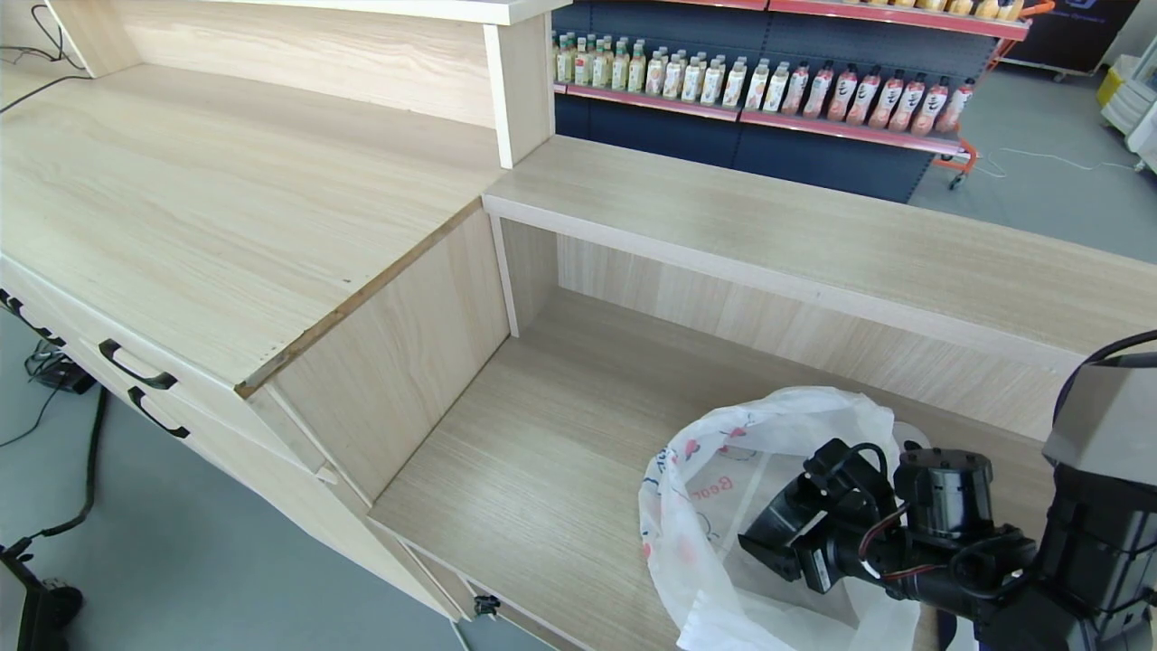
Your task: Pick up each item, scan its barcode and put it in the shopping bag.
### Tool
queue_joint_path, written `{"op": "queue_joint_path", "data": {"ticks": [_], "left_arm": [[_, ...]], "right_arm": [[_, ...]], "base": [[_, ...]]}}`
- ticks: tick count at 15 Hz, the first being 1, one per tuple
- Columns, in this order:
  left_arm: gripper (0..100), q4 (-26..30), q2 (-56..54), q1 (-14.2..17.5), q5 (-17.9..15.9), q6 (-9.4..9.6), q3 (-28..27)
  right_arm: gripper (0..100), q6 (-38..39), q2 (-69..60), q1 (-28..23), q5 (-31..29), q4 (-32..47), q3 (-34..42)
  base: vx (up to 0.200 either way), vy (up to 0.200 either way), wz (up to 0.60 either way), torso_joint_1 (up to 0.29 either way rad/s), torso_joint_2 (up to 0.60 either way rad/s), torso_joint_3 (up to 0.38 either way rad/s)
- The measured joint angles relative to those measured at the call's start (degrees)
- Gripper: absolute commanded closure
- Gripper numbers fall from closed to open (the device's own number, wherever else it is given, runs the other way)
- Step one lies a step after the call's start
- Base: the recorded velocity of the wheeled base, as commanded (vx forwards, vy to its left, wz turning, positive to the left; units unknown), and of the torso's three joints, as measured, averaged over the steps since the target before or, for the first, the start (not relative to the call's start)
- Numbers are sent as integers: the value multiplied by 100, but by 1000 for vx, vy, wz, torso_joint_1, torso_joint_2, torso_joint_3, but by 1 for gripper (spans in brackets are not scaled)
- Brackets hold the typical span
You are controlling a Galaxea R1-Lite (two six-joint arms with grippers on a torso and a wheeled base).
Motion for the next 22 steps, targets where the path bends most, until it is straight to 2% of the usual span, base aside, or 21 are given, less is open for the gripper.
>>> {"op": "queue_joint_path", "data": {"ticks": [4, 6, 8, 10, 13, 18, 22], "left_arm": [[0, 0, 0, 4, -1, 0, 0], [0, 0, 0, 4, -1, 0, 0], [0, 0, 0, 0, -1, 0, 0], [0, 0, 0, 0, -1, 0, 0], [0, 0, 0, 1, 0, 0, 0], [0, 0, 0, 4, 0, 2, 0], [0, 0, 0, 4, -1, 0, 0]], "right_arm": [[0, -29, -850, 167, 28, 107, -28], [0, -205, -1607, 250, 17, 435, -2], [0, -588, -2526, 232, 13, 1134, 22], [0, -1231, -3380, 115, 49, 1798, -27], [0, -1688, -4245, -28, 235, 2114, -127], [0, -1702, -4846, -108, 44, 2242, -52], [0, -969, -5005, -210, -594, 3053, -96]], "base": [[0, 0, 0, 0, 0, 0], [0, 0, 0, 0, 0, 0], [0, 0, 0, 0, 0, 0], [0, 0, -600, 7, 5, -2], [0, 0, -600, 6, 7, 7], [0, 0, -600, 1, 0, 3], [0, 0, -600, 0, 1, 2]]}}
